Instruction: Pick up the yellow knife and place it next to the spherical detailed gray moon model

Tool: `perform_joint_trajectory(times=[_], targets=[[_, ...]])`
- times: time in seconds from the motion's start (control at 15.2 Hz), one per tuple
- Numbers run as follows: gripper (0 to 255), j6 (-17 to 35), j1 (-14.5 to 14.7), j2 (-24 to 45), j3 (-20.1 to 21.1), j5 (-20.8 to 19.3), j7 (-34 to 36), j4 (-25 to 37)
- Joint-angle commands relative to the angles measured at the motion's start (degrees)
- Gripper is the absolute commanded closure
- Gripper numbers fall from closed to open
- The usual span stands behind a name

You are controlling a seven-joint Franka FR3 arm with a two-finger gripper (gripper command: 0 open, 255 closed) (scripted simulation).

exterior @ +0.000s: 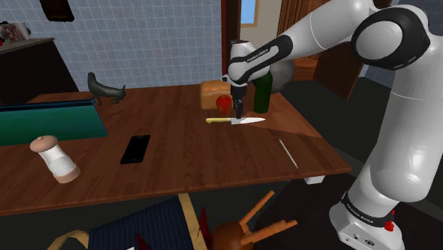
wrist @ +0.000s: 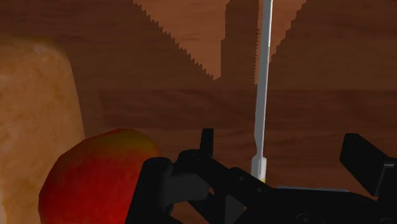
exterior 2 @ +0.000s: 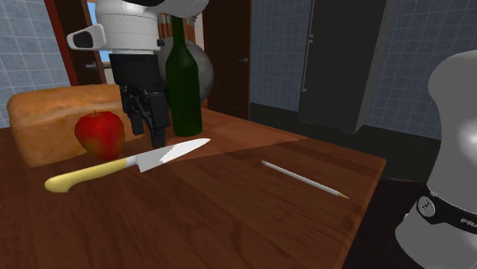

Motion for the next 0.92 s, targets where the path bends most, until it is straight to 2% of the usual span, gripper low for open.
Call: perform_joint_trajectory(times=[0.0,0.46,0.86], targets=[[0,1.4,0.0,1.9,0.3,0.3,-1.2,0.6],[0,5.8,-0.1,4.6,0.4,0.7,-1.5,-1.1],[0,5.8,-0.1,4.6,0.4,0.7,-1.5,-1.1]])
